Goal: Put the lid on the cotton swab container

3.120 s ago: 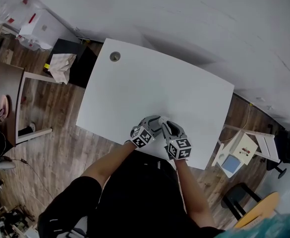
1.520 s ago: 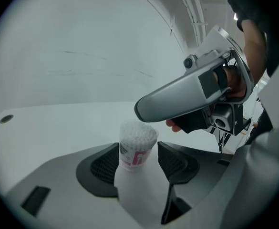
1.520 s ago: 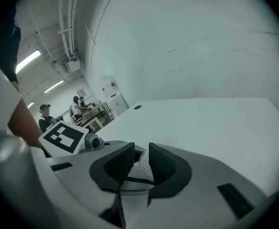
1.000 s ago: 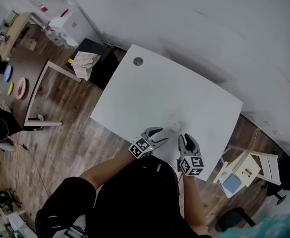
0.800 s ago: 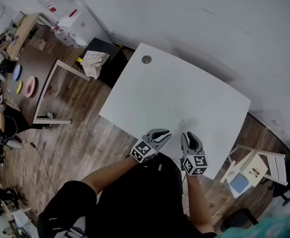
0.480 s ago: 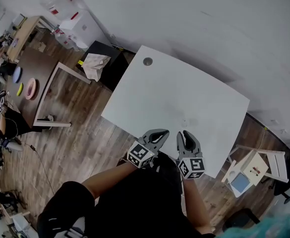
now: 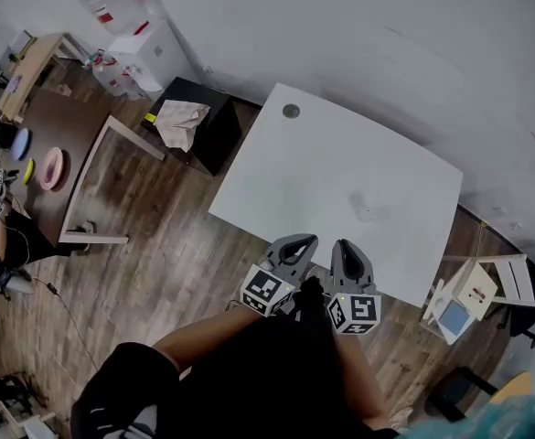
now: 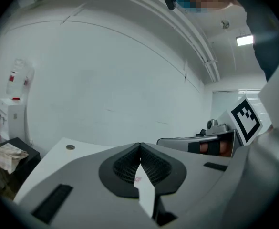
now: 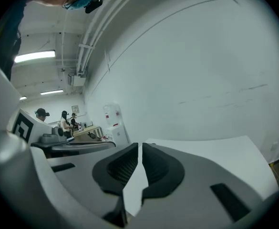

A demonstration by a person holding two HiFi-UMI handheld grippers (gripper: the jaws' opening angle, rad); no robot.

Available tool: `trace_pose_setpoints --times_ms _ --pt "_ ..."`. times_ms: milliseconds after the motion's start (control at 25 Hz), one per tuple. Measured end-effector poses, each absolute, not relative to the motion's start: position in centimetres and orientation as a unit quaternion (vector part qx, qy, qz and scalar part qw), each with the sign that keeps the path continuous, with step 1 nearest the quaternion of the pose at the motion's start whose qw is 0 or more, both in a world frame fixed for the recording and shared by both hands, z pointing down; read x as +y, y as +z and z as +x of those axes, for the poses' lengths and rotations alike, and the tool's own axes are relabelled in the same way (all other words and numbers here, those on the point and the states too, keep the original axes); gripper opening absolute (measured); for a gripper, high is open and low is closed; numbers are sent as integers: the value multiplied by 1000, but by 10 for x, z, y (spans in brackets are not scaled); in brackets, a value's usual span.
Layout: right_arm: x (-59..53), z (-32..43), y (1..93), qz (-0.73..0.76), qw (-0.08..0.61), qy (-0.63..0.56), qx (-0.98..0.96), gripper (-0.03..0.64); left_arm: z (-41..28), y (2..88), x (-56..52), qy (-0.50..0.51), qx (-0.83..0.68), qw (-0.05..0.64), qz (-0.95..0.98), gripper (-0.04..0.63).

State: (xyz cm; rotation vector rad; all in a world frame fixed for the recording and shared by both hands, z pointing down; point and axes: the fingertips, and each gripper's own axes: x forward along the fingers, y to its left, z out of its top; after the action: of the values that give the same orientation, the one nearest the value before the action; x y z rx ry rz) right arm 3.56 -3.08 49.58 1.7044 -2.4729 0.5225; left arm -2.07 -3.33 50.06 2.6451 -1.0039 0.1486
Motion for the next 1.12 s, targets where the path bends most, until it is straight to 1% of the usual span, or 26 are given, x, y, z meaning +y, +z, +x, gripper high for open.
trace_pose_setpoints --times_ms 160,440,840,1120 --pt "1 -3 481 593 42 154 -789 46 -61 491 -6 50 -347 149 925 14" --pt "51 -53 463 626 68 118 -768 46 -100 472 40 15 -327 143 934 14" --pt "87 -63 438 641 78 76 -759 43 -104 440 82 18 -355 91 930 14" --pt "98 -73 434 643 83 70 -758 41 -104 428 87 18 -353 69 933 14"
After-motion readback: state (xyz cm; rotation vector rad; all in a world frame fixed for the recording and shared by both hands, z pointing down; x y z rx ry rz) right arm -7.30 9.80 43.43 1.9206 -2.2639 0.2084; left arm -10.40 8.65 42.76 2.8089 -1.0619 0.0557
